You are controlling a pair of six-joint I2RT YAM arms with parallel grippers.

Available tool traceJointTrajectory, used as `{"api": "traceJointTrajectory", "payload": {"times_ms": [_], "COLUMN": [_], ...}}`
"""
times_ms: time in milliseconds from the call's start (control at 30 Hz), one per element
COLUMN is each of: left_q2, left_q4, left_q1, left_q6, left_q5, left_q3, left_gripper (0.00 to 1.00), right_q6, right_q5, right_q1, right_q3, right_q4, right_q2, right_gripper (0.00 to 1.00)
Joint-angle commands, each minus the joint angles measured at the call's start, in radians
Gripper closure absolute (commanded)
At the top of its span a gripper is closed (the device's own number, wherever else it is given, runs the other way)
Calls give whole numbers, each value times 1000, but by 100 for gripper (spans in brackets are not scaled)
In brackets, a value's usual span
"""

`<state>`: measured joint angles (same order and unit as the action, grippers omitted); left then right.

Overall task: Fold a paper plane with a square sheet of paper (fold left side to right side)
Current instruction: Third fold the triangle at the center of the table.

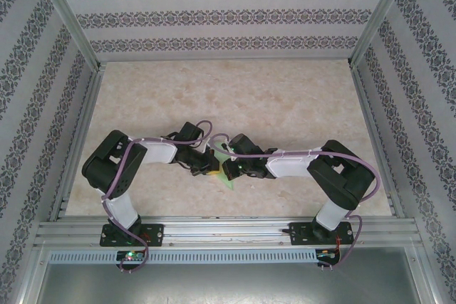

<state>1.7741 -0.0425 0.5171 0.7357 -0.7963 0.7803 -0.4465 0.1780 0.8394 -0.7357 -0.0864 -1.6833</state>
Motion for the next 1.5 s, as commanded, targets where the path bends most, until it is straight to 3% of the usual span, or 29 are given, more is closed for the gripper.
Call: {"api": "traceJointTrajectory", "payload": {"times_ms": [0,167,633,700,800,1000,1467], "left_q2": [60,73,102,102,97,93,81], "left_q4": [-73,-114,-119,-120,-123,-117,-112], "left_q1": [12,13,13,12,13,14,12], "left_q6": [-47,-68,-65,-64,-62,-58,-48], "left_q5": [87,118,126,124,124,126,128], "left_q3": [10,0,-2,0,2,3,-1], "left_gripper": [100,100,100,100,100,100,100], "right_q6": [-9,-21,-94,-127,-214,-377,-439], "right_q5": [3,16,53,87,185,273,264], "right_q1": [-4,-25,-112,-118,-113,-49,-7], "right_q3": [16,12,54,75,106,137,114], "right_q4": [80,64,109,123,114,25,-16], "right_q2": [-34,4,220,258,290,246,120], "right_gripper": [100,97,71,74,84,96,99]}}
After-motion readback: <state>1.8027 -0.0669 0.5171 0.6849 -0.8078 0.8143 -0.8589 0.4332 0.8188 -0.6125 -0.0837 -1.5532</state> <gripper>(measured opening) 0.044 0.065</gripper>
